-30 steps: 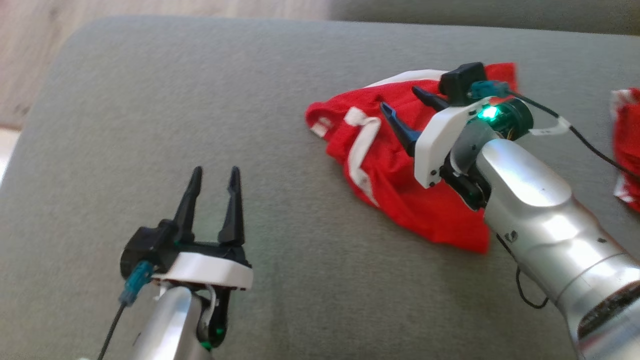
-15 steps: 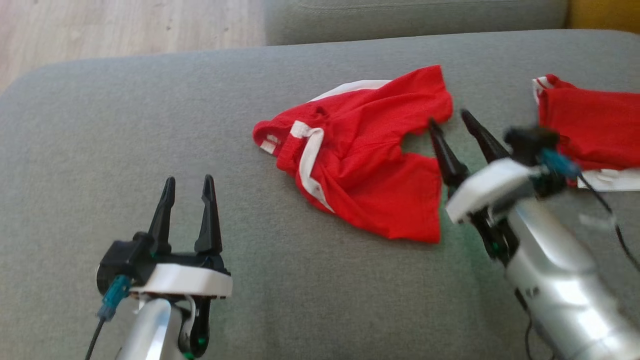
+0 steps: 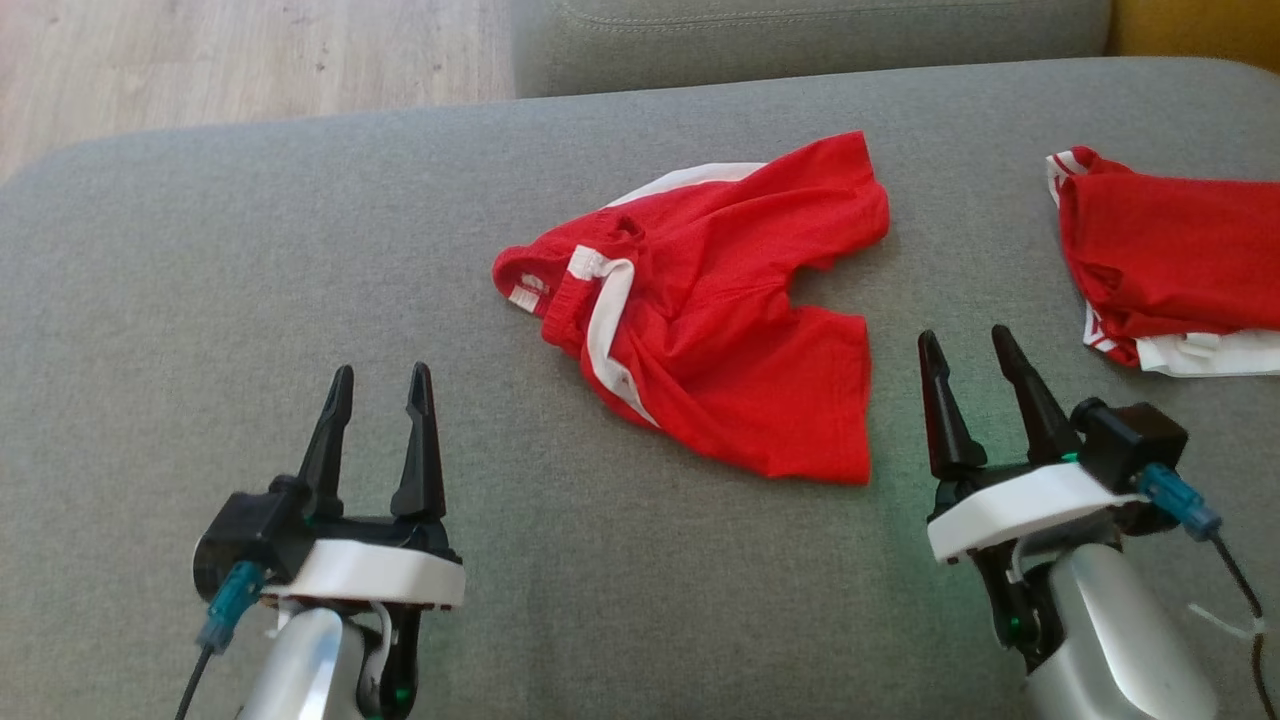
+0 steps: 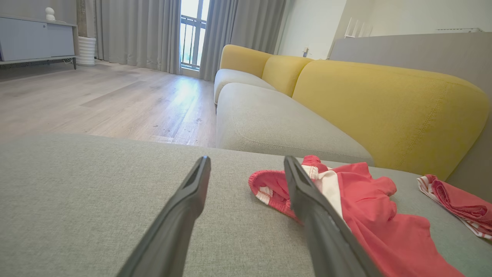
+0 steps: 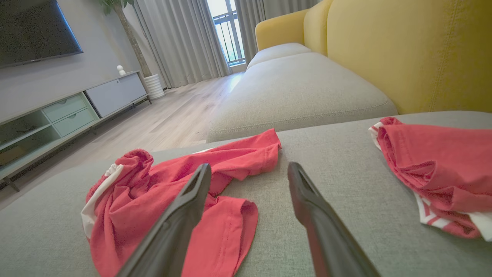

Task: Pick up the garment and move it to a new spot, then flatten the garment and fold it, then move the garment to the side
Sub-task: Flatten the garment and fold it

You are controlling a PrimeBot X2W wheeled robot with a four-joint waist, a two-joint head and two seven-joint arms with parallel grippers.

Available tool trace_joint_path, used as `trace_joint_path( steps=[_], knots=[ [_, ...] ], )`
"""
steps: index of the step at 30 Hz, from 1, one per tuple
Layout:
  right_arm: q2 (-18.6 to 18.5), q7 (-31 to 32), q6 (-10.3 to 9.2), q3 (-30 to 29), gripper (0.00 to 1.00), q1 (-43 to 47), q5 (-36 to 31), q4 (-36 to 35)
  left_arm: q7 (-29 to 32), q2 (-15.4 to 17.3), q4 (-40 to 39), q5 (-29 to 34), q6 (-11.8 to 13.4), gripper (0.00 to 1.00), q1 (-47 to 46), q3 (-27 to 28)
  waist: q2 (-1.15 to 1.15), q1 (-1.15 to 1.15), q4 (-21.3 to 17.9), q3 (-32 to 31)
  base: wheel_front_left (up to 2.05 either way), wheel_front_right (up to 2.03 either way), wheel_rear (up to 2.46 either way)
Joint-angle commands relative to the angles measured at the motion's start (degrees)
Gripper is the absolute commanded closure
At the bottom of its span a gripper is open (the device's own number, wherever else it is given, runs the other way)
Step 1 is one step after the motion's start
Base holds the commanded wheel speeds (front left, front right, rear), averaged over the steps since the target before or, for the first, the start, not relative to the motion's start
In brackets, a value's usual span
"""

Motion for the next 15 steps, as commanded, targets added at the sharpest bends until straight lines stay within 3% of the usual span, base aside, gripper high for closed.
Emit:
trace_joint_path(
  steps=[1, 9, 15],
  knots=[
    [0.9, 0.9, 0.39, 0.2, 0.00, -0.5, -1.2, -4.2, -0.5, 0.6, -1.8, 0.5, -0.4, 0.00, -1.6, 1.8, 0.00, 0.01, 0.3, 0.1, 0.00, 0.00, 0.00],
    [1.6, 4.5, 0.39, -3.2, 0.00, 3.5, -5.6, -9.5, -0.5, 0.2, -1.9, 0.6, -0.8, 0.00, -2.3, 1.0, 0.00, 0.01, 1.7, 1.7, 0.00, 0.00, 0.00],
    [1.6, 7.9, 0.39, -1.9, 0.00, 5.1, -2.0, -7.3, -0.5, -0.1, -1.0, 0.7, -1.1, 0.00, -2.9, 0.4, 0.00, 0.01, 2.9, 3.1, 0.00, 0.00, 0.00]
  ],
)
